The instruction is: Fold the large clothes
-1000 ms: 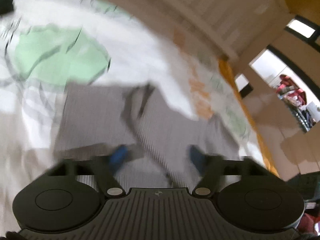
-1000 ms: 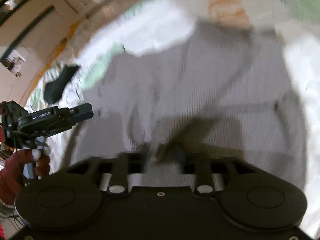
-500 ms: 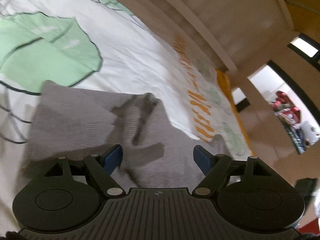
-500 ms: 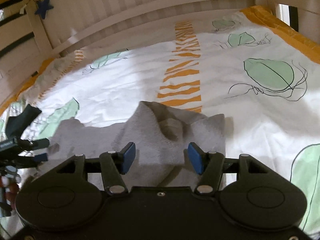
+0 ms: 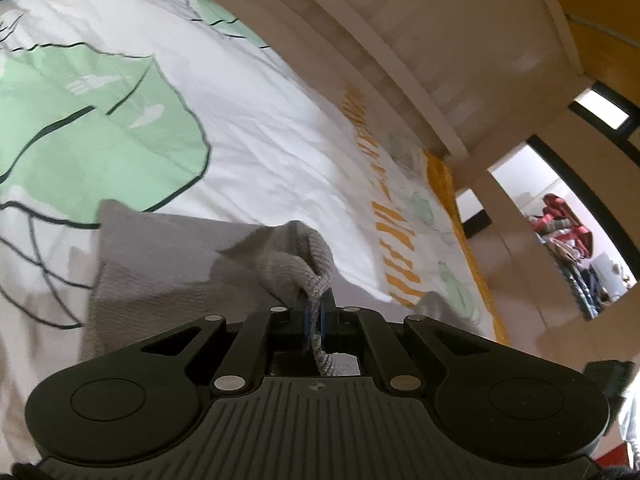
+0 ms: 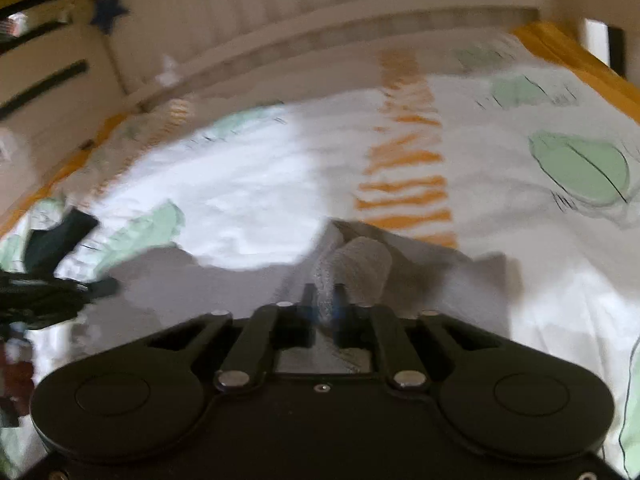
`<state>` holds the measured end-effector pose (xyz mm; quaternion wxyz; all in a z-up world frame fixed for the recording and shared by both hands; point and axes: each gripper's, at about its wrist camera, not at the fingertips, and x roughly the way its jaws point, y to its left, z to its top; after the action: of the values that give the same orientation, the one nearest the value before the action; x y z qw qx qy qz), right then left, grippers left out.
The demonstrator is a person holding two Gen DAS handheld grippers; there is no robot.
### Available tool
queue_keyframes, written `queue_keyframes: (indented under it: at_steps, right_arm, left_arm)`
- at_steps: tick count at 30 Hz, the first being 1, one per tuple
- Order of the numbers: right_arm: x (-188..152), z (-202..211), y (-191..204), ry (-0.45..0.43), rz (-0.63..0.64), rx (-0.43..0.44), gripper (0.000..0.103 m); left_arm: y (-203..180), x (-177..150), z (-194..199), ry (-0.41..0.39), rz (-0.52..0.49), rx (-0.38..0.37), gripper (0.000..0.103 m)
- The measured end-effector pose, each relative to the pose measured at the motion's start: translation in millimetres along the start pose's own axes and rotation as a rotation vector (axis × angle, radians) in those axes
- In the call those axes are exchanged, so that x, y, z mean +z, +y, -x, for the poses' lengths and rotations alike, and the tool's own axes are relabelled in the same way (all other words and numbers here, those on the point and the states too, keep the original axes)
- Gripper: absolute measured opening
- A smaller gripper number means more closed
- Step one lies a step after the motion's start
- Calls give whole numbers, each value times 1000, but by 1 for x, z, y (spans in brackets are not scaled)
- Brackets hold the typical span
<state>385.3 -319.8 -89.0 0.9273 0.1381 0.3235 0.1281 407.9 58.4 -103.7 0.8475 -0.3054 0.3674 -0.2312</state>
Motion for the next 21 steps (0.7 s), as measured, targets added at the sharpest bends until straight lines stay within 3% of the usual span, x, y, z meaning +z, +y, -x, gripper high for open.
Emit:
queue_keyframes:
  at_steps: [4,7,10,12,14,16,18,21]
  right_arm:
    - [-3,12,-20,-13,-105,-49,14]
    - [-20,3,-48,48,-201,-135,15]
    - [-38,-3,-66,80,-256,-167,2]
    - [-39,2,-69,58,-262,-140,9]
    - [-34,11,-67,11,-248,-128,35]
    - [-28,18,-64,-54,-204,-129,46]
    - [-18,19,-61,-96,-173,-119,46]
    - [-5,5,-60,-81,-129,-123,49]
  left_arm:
    - [6,-2,-3,12,0,30,4]
    - [10,-3,-6,30,-14,59,4]
    - [17,-6,-8,50,-7,79,5]
    - [21,-5,-8,54,6,81,8]
    - [19,-4,-7,54,-10,87,10]
    - [11,-3,-6,48,-68,114,12]
    - [7,-5,-7,47,-115,135,18]
    - [10,-8,-8,47,-109,138,18]
